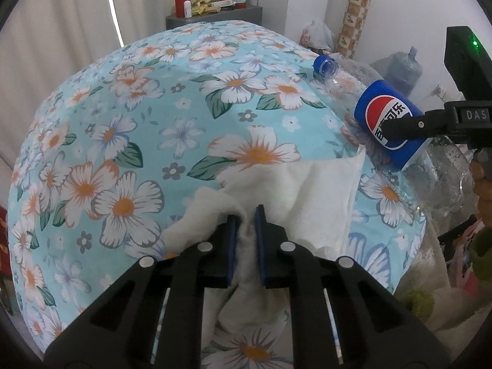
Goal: Collect trash
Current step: 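Grasp the white tissue with the left tool while the right tool holds the bottle, then carry the tissue and bottle toward the blue wastebasket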
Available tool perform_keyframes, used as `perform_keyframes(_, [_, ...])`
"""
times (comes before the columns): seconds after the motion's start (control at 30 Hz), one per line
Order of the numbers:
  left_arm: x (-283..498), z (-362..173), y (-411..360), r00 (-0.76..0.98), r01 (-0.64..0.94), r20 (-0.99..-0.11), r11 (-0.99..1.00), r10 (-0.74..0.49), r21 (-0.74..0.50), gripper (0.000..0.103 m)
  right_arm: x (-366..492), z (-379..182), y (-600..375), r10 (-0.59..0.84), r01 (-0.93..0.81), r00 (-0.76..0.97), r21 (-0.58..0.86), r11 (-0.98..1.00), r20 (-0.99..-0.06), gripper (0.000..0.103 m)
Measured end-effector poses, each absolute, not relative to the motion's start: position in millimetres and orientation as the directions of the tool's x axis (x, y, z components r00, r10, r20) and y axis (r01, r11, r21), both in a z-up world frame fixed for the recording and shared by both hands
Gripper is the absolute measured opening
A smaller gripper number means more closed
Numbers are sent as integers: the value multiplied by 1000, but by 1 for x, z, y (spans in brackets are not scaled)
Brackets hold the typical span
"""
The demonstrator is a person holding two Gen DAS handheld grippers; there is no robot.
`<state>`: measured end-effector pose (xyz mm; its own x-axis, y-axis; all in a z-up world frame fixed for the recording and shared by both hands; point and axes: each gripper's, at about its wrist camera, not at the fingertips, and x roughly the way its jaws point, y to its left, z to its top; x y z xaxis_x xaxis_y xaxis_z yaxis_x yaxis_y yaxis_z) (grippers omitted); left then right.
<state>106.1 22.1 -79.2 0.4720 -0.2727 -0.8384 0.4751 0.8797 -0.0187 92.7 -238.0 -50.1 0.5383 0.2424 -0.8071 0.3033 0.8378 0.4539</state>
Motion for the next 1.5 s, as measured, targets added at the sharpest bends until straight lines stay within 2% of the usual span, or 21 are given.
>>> perform_keyframes(0.63, [106, -79, 20, 476, 477, -839, 879, -264, -7, 10, 104, -56, -238, 233, 315, 536, 448, 837, -812, 61])
perform_keyframes(0.83, [104, -81, 16, 494, 490, -836, 871, -240, 39, 10, 101, -55, -238, 227, 312, 552, 451, 836, -802, 60])
perform_keyframes(0.97, [101, -79, 15, 510, 490, -827, 870, -236, 54, 4, 94, -50, -241, 253, 297, 588, 495, 817, -769, 59])
perform_keyframes(1.23, [113, -37, 31, 548, 496, -744, 865, -383, -80, 3, 69, -28, -252, 300, 250, 704, 620, 743, -643, 59])
perform_keyframes(1.33, [121, -8, 18, 557, 537, -700, 837, -447, -106, 3, 46, -13, -273, 258, 255, 772, 654, 712, -581, 59])
perform_keyframes(1.5, [131, 35, -29, 534, 640, -623, 755, -571, -142, 3, -12, 2, -324, 106, 334, 851, 685, 647, -514, 59])
